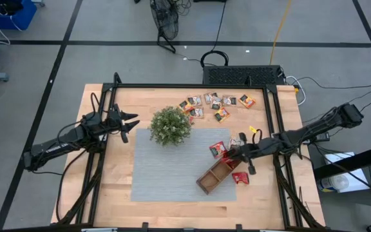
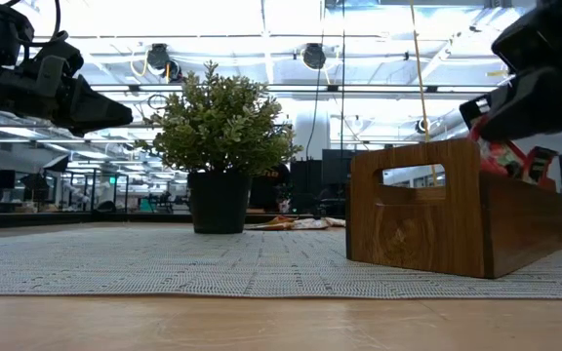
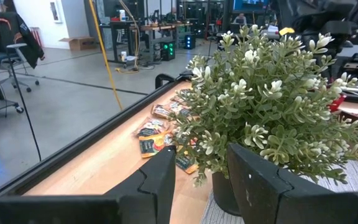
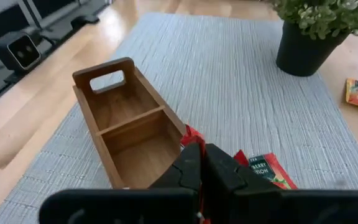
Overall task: Pick & Place Tea
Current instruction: Put the strawberry tea sachet into the brown organizer
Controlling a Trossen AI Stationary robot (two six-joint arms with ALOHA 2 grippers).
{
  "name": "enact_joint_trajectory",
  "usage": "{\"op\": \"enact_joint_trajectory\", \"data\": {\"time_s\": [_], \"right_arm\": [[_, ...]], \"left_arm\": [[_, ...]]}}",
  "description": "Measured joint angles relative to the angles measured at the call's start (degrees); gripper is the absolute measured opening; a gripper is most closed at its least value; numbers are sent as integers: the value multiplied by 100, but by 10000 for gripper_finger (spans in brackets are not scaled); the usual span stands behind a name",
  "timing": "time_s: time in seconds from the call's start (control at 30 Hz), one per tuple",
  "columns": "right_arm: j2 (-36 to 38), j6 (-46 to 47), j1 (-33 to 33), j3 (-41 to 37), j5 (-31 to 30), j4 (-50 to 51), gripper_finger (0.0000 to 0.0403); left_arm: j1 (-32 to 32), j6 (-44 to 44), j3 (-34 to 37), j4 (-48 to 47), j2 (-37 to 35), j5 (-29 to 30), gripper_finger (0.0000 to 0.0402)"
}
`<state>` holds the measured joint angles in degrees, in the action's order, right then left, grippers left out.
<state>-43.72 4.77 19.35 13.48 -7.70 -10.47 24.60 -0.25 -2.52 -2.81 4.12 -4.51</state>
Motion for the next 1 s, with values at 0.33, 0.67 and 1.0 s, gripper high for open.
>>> {"op": "enact_joint_trajectory", "data": {"time_s": [0.33,0.67,1.0], "right_arm": [[275,-403,0,-558,-82,-450,0],[270,-482,0,-598,-429,-437,0],[270,-444,0,-598,-605,-708,39]], "left_arm": [[1,0,1,0,0,0,147],[2,0,0,0,0,2,148],[2,0,0,0,-2,2,147]]}}
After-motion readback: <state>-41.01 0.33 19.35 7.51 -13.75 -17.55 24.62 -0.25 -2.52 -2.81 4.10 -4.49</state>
